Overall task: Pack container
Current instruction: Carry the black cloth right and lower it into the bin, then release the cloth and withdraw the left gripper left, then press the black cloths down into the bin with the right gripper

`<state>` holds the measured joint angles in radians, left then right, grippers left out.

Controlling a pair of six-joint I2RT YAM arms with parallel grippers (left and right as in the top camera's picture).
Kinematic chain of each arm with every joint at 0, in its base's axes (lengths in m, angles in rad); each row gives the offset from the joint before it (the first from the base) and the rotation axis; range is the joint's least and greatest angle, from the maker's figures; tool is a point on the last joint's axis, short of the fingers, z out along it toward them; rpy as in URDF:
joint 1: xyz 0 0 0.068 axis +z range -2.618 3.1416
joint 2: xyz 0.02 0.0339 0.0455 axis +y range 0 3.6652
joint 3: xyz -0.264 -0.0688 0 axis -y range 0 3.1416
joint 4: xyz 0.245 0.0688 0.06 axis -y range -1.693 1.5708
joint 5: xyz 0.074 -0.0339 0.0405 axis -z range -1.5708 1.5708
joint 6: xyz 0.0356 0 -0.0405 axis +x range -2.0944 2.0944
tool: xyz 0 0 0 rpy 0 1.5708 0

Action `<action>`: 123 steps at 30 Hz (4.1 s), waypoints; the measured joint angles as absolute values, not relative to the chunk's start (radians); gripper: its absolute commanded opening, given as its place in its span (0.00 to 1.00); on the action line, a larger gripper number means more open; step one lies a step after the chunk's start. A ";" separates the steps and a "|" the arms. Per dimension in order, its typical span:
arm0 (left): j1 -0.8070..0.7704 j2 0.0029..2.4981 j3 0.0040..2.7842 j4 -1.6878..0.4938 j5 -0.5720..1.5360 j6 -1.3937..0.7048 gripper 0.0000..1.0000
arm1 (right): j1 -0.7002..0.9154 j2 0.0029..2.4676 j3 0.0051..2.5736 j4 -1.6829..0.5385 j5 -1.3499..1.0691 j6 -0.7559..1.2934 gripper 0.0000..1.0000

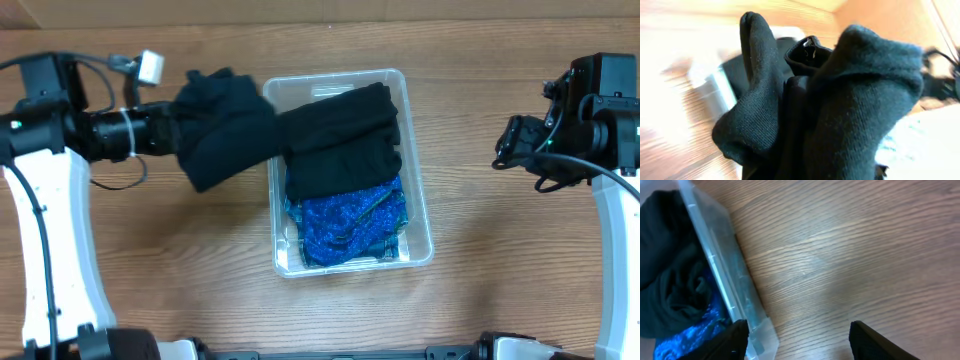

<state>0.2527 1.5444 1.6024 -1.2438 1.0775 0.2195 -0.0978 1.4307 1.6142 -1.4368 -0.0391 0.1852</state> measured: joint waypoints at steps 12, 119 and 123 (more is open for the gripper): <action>-0.172 1.530 1.604 -1.249 0.995 0.209 0.04 | -0.275 1.431 1.614 -1.481 0.009 0.284 0.69; 0.051 1.597 1.720 -1.200 -0.213 -0.367 1.00 | 0.505 1.933 1.650 -1.246 -0.365 0.062 0.44; 0.051 1.597 1.720 -1.201 -0.213 -0.367 1.00 | 0.446 1.777 1.709 -1.270 -0.249 0.089 0.59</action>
